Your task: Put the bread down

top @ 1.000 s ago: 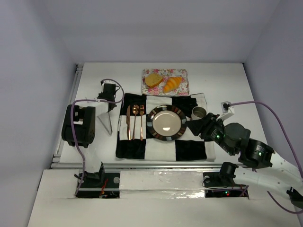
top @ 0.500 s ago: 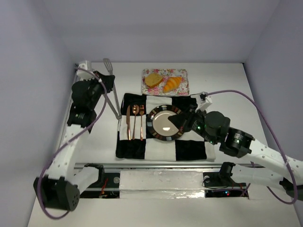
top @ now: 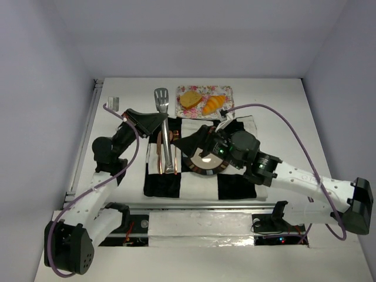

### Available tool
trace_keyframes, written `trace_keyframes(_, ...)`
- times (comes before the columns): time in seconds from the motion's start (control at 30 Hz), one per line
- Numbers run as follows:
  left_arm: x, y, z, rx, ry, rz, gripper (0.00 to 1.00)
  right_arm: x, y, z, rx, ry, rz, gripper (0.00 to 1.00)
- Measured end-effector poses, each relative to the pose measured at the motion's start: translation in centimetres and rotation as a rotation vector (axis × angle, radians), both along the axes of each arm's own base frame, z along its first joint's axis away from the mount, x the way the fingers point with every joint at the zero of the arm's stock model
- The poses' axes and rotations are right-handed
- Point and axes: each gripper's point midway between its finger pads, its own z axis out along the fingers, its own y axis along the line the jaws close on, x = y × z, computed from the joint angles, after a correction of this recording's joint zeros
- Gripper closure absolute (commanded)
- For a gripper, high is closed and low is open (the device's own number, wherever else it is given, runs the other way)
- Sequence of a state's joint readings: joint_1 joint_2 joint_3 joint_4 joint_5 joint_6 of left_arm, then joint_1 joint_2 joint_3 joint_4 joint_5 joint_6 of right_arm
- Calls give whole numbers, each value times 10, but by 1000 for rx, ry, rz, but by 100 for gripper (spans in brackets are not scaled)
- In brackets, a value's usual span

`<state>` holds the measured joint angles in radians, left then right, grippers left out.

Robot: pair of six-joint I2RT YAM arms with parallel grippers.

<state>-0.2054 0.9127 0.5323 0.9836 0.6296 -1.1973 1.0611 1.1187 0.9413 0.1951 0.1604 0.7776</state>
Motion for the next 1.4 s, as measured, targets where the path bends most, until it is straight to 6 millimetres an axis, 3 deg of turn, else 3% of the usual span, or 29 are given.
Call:
trace_keyframes(0.13,-33,-16,30,-87,-95,-124,100,-3,21,-14,-12,9,72,0)
trace_keyframes(0.3,-52,-36,35,-117,-118,-225,100,-14,42,-27,2,41,178,0)
trace_keyframes(0.5,-46,-48,25,-131,-48,-263,100,-30,51,-37,89,85,274,4)
trace_keyframes(0.77,-45,-50,24,-137,-38,-266,100,-44,53,-55,183,161,348,17)
trace_keyframes(1.03,-41,-51,21,-137,-26,-261,100,-47,46,-50,233,167,343,32)
trace_keyframes(1.4,-40,-49,18,-141,-24,-247,100,-39,36,-45,202,133,275,43)
